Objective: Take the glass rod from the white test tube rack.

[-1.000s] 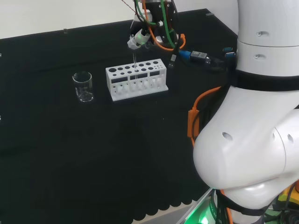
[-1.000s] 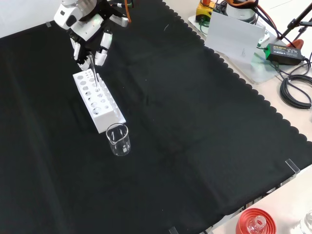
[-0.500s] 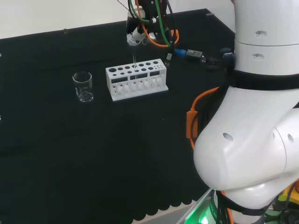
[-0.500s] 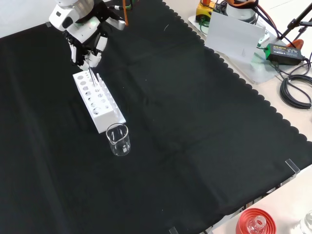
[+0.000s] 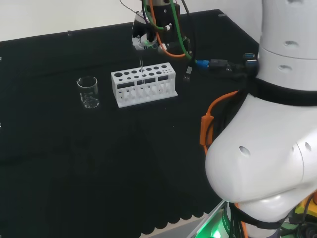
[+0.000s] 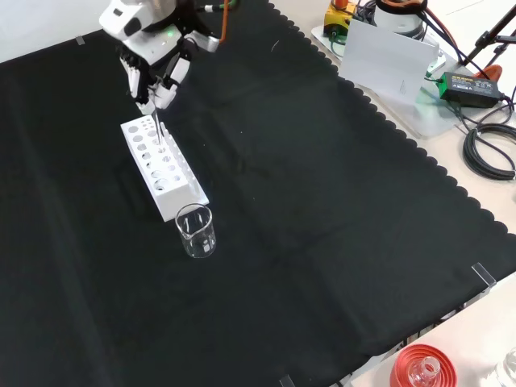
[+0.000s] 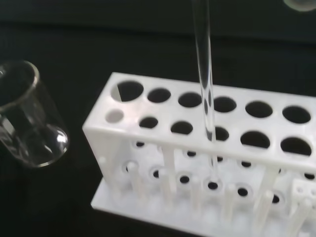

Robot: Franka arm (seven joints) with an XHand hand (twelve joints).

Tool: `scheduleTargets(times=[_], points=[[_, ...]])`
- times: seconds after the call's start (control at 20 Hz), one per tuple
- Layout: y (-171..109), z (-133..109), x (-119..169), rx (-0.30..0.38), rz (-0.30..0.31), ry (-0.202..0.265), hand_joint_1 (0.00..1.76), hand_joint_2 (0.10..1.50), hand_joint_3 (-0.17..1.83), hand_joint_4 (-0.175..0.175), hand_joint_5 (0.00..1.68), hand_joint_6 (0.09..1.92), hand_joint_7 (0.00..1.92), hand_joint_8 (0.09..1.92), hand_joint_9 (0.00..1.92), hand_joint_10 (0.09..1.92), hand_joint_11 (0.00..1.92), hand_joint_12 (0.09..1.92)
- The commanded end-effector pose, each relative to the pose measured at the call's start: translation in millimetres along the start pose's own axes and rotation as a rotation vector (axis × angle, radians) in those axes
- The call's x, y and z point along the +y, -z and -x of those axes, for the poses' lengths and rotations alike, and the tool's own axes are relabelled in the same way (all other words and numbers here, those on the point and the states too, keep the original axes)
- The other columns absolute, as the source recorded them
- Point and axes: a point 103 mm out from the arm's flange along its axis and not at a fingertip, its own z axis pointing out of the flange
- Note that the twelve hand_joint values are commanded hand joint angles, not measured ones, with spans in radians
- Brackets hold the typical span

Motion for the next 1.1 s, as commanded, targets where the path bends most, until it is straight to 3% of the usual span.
scheduleTargets(times=[0.05, 0.7, 1.1], points=[[44.0, -6.5, -11.5, -0.005, 0.092, 0.006, 1.31, 1.12, -0.16, -0.175, 1.05, 0.65, 1.22, 0.89, 1.66, 0.53, 1.55, 0.64], [113.2, -20.1, -55.2, -0.037, 0.121, -0.011, 1.3, 1.12, -0.14, -0.175, 1.05, 0.64, 1.21, 0.92, 1.67, 0.52, 1.56, 0.65], [128.6, -32.2, -78.8, -0.036, 0.163, -0.006, 1.31, 1.1, -0.12, -0.175, 1.06, 0.62, 1.22, 0.9, 1.68, 0.51, 1.56, 0.65]])
